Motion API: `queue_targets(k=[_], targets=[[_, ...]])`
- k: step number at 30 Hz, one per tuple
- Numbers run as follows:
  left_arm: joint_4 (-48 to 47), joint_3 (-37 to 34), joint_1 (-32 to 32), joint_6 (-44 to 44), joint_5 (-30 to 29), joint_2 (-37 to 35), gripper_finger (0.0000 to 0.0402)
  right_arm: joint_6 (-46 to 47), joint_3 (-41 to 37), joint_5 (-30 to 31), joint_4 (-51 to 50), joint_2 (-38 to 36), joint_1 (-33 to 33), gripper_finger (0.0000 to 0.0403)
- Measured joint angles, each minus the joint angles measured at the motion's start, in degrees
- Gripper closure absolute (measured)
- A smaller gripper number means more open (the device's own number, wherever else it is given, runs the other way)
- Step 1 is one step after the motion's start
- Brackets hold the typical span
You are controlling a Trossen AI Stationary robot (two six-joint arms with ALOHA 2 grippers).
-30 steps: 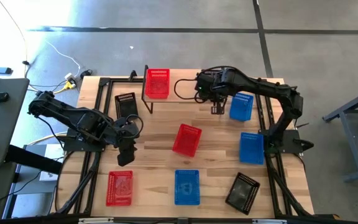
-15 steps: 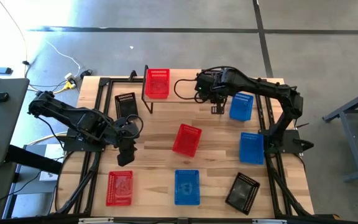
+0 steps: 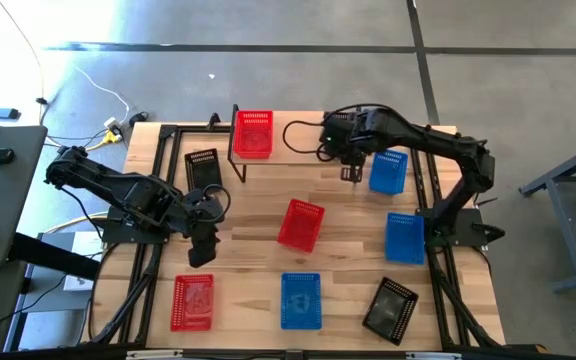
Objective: Stack baskets on shelf by color
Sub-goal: Put the bottom blue basket on the shelf
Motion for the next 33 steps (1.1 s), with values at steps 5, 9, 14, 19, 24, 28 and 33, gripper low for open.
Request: queue_targets(k=[5, 9, 14, 19, 24, 28, 33], targets=[[0.00, 0.00, 0.00, -0.51, -0.07, 0.02, 0.0274, 5.33, 0.02, -0.46, -0.24, -1.72, 0.82, 0.0284], [-0.02, 0.00, 0.02, -5.09, -1.51, 0.02, 0.0261, 12.42, 0.02, -1.02, -0.25, -3.04, 2.88, 0.0284], [0.24, 0.00, 0.02, -7.36, -3.96, 0.02, 0.0237, 21.10, 0.02, -0.98, 0.41, -4.61, 6.59, 0.0284], [7.18, -0.04, -0.87, -3.72, -4.06, 1.19, 0.0234, 29.65, 0.02, -1.02, 2.19, -4.96, 10.09, 0.0284], [18.94, -0.02, -3.14, 4.10, -4.05, 3.77, 0.0237, 36.74, 0.02, 0.38, 4.46, -4.96, 12.60, 0.0284], [24.77, -0.04, -4.66, 8.71, -4.01, 6.40, 0.0240, 39.49, 0.02, 1.16, 5.61, -4.96, 13.79, 0.0284], [29.83, 0.00, -6.27, 11.42, -4.05, 10.19, 0.0240, 41.64, 0.02, 1.16, 7.14, -4.96, 13.99, 0.0284]])
